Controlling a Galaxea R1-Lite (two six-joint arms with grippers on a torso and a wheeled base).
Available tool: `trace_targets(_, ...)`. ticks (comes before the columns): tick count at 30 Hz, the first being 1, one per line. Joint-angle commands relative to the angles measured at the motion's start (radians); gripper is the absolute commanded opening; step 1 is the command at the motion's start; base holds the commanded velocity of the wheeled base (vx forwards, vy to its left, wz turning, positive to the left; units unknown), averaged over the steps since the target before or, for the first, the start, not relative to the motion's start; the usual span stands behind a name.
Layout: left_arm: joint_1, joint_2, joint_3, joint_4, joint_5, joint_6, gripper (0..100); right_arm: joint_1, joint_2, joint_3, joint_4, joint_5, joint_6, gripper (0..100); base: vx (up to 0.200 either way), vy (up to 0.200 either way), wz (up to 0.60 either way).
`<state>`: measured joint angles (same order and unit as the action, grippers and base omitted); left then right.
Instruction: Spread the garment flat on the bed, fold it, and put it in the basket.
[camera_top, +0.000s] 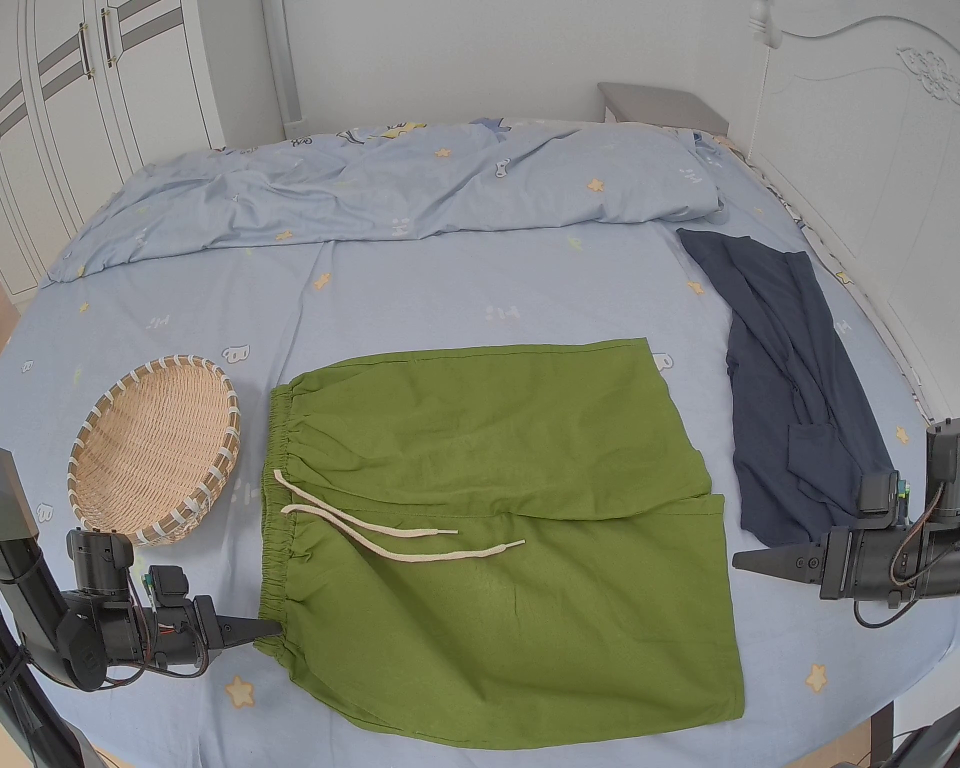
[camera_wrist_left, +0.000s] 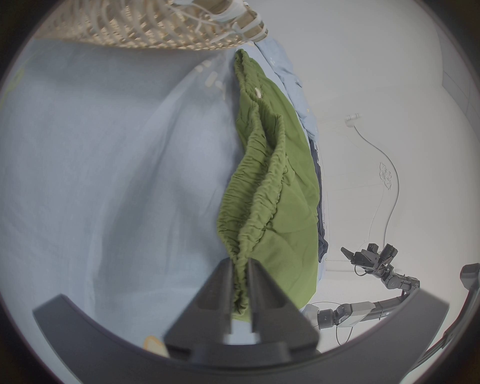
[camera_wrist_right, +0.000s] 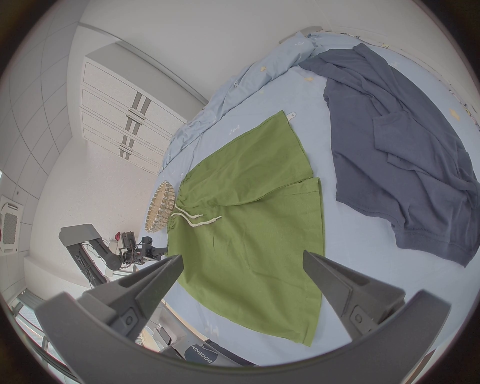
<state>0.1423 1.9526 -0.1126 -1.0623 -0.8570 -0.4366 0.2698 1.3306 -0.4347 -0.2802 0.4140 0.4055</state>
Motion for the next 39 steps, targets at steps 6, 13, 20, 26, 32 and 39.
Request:
trace_targets(6, 0.069, -0.001, 0.111, -0.061, -0.002, 0.012, 0, -0.009, 0.002, 0.027, 0.001, 0.000, -0.001, 100, 0.000, 0.000, 0.00)
trace_targets(13, 0.164, -0.096, 0.111, 0.102, -0.002, 0.075, 0, -0.015, -0.004, 0.122, 0.010, 0.002, -0.001, 100, 0.000, 0.000, 0.00)
trace_targets(20, 0.166, -0.098, 0.111, 0.239, -0.008, 0.239, 0, -0.014, -0.002, 0.254, 0.003, 0.005, -0.011, 100, 0.000, 0.000, 0.00)
trace_targets(26, 0.164, -0.089, 0.111, 0.236, -0.008, 0.248, 0, -0.043, 0.018, 0.327, 0.001, 0.063, -0.016, 100, 0.000, 0.000, 0.00)
trace_targets(32, 0.164, -0.089, 0.111, 0.228, -0.008, 0.248, 0, -0.050, 0.068, 0.347, 0.003, 0.143, -0.039, 100, 0.000, 0.000, 0.00)
trace_targets(39, 0.163, -0.095, 0.111, 0.228, -0.008, 0.248, 0, -0.084, 0.323, 0.358, -0.117, 0.161, -0.122, 100, 0.000, 0.000, 0.00)
